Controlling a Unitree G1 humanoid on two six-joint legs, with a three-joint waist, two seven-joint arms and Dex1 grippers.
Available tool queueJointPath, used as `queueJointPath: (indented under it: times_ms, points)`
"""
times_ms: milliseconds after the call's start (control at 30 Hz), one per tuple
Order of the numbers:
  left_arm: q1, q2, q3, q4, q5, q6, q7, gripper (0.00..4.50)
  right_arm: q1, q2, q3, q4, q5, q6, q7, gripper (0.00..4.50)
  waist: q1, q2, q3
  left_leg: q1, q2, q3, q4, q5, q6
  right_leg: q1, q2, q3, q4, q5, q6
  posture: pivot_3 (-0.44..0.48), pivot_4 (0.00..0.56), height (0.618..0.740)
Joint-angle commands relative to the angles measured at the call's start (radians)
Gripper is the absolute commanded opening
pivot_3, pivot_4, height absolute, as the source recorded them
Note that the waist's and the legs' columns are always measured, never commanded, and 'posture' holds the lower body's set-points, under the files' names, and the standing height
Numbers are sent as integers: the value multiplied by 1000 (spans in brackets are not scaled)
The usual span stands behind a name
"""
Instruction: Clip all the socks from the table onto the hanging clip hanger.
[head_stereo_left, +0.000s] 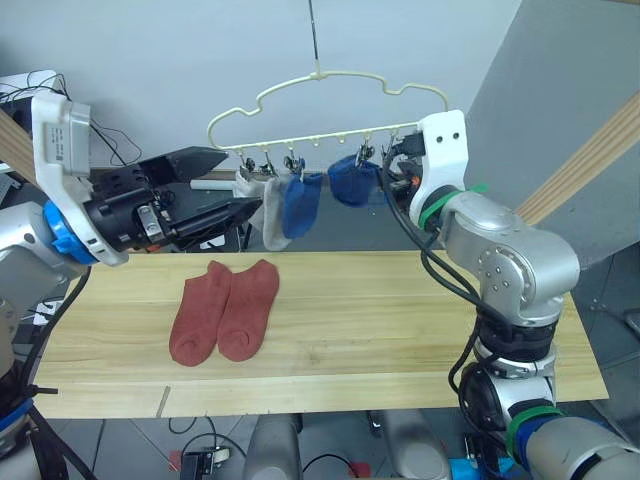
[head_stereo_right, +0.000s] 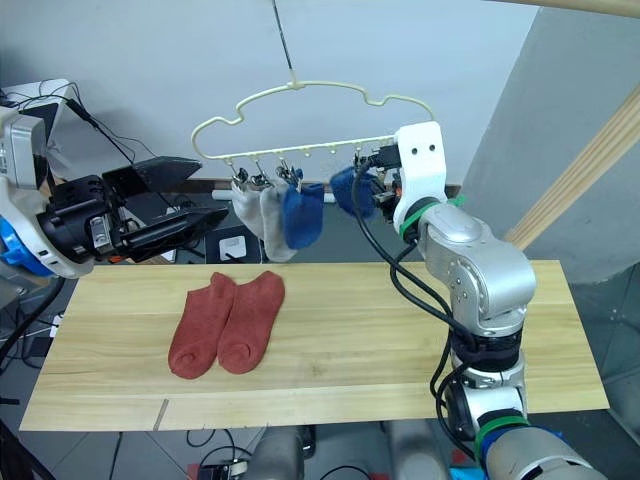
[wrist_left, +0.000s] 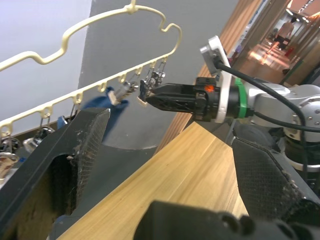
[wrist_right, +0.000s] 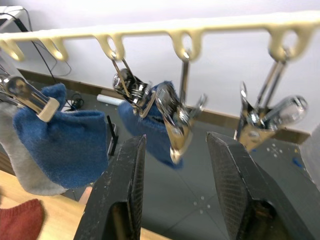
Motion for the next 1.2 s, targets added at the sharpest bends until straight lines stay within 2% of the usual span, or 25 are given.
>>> queueJointPath:
  times_ms: [33, 67, 333, 800, 1200]
  points:
    - [-5, 19, 17, -35, -18, -18, 14, 4500, -23, -11, 5, 14, -14, -67, 7, 1986, 1, 0, 0, 0, 0, 0, 0, 0, 0, 0, 0, 0, 0, 0, 0, -106, 294, 740]
    - [-3, 22, 21, -36, -17, -17, 16, 4500, -27, -9, 5, 30, -15, -82, 6, 1986, 1, 0, 0, 0, 0, 0, 0, 0, 0, 0, 0, 0, 0, 0, 0, -83, 289, 740]
    - [1, 30, 27, -42, -21, -18, 30, 4500, -42, -6, 16, 113, -26, -169, 13, 1986, 8, 0, 0, 0, 0, 0, 1, 0, 0, 0, 0, 0, 0, 0, 0, -69, 283, 740]
    - [4, 29, 26, -42, -16, -24, 41, 4500, -54, -7, 11, 164, -42, -220, 3, 1986, 21, 0, 0, 0, 0, 0, 3, 0, 0, 1, 0, 0, 2, 0, 0, -67, 282, 740]
    - [27, 22, 36, -63, -20, -31, 65, 4500, -94, -8, 16, 237, -48, -277, 4, 1986, 22, 0, 0, 0, 0, -1, 12, 0, 0, 1, 0, 0, 13, 0, 0, -54, 272, 740]
